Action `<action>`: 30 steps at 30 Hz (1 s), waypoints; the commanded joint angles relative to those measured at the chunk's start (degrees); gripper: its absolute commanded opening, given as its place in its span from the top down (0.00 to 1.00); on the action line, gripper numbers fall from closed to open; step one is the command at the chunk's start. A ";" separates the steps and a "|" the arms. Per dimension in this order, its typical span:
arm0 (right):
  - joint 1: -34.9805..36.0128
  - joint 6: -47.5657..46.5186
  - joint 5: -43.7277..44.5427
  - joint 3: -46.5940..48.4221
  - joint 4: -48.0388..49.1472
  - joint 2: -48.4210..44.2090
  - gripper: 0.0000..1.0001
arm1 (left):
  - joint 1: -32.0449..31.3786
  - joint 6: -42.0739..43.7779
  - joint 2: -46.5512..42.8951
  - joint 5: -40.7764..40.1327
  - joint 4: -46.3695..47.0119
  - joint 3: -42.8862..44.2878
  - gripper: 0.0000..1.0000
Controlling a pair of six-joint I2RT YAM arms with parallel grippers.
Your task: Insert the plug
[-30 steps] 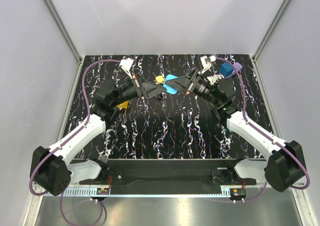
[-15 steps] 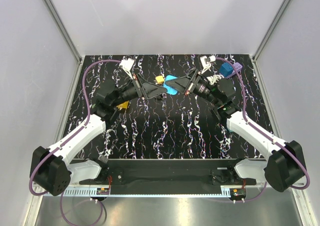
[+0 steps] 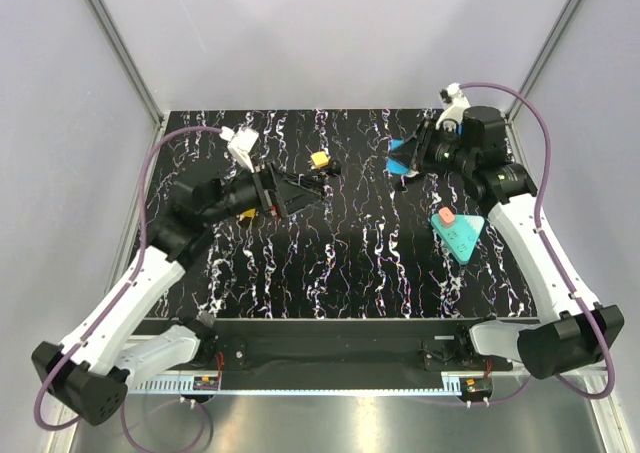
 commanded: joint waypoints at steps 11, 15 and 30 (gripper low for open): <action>-0.85 -49.50 34.09 -12.21 -36.45 3.34 1.00 | 0.41 21.32 -8.76 -10.52 -21.45 -1.85 0.01; -1.12 -54.95 32.32 -21.25 -31.63 1.41 1.00 | 0.41 24.83 -9.47 -12.01 -21.63 -4.76 0.01; -13.85 -63.57 32.68 -21.28 -21.07 5.26 1.00 | -0.38 25.54 -14.57 -18.08 -22.77 -8.63 0.01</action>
